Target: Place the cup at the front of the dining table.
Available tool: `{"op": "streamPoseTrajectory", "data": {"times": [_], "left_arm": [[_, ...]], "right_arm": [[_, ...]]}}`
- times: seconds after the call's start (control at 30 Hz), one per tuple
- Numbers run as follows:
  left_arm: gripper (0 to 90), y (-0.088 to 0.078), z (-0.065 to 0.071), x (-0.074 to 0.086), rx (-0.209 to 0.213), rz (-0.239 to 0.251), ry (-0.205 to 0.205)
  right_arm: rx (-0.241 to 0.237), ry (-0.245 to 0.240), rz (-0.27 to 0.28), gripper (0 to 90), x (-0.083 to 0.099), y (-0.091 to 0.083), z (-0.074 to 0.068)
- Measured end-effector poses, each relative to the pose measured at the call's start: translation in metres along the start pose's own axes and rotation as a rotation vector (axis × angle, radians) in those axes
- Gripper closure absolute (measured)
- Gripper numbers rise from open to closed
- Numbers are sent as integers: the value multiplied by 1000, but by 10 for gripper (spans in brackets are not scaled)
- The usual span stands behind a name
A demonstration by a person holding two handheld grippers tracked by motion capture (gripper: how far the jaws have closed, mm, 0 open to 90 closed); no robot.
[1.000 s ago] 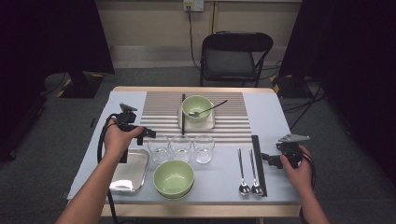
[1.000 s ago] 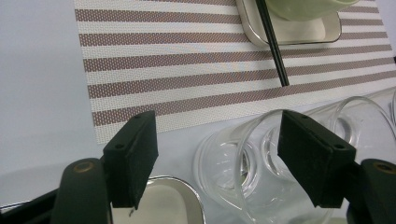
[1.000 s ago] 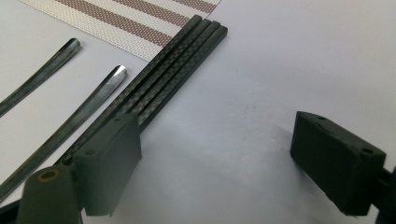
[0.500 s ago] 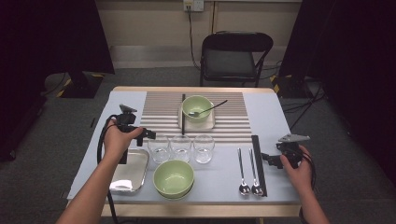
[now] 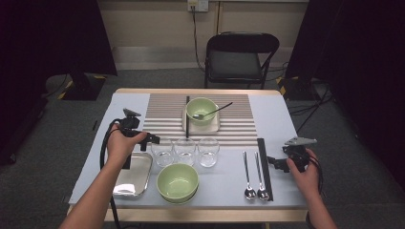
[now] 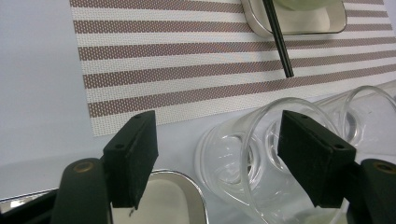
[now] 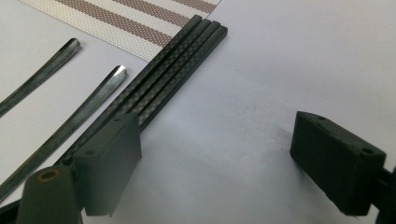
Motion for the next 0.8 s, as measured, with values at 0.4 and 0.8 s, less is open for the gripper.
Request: {"op": "streamPoseTrajectory", "data": {"times": [0.4, 0.8], "left_arm": [[289, 6, 3, 5, 2, -10, 1], [292, 11, 8, 7, 6, -19, 6]], "right_arm": [[0, 0, 0, 154, 0, 0, 0], [0, 0, 0, 154, 0, 0, 0]]}}
Point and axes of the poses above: each handheld gripper's, and its own axes: y roughly forward along the jaws, x roughly out of its underside, z roughly to its right, the point moved 10 cm from there along y, roughly forward along the jaws, and after that the axes turned 15 degrees about -x, right-handed, at the moved point
